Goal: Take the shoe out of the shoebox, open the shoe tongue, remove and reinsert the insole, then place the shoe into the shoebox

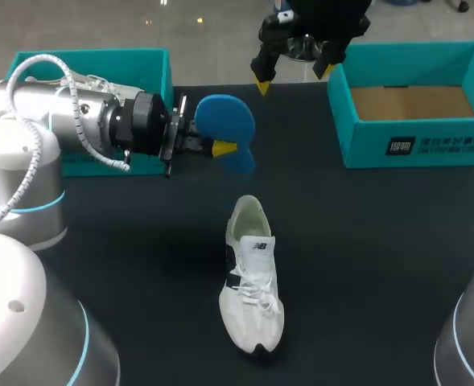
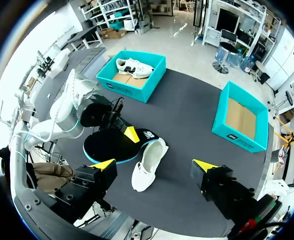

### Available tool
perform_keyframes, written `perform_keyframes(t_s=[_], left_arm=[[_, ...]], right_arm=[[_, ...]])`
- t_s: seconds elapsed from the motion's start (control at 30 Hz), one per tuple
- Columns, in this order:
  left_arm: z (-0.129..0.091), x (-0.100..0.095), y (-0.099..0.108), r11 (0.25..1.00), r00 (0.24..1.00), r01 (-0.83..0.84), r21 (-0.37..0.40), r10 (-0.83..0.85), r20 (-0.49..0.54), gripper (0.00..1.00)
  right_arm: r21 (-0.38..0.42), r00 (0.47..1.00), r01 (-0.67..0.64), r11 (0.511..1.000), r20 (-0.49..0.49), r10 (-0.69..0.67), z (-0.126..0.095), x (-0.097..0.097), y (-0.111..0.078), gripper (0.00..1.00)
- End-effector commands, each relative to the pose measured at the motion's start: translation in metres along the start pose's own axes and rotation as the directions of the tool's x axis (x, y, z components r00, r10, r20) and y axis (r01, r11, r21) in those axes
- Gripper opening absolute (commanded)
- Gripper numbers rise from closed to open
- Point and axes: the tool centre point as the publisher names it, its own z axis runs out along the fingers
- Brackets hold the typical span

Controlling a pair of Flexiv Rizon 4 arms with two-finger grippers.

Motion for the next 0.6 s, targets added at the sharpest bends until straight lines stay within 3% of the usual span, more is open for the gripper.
perform_keyframes(t_s=[0.03, 0.6], left_arm=[[0.0015, 0.0023, 0.0043, 0.988, 0.988, -0.153, -0.022, 0.153, -0.009, 0.0], [0.0041, 0.0026, 0.0047, 0.991, 0.991, -0.13, -0.034, 0.13, -0.018, 0.0]], right_arm=[[0.001, 1.0, -0.001, 1.0, 0.0, 0.001, 0.0004, 0.0, 0.0006, 1.0], [0.001, 1.0, -0.001, 1.0, 0.0, 0.001, 0.0004, 0.0, 0.0006, 1.0]])
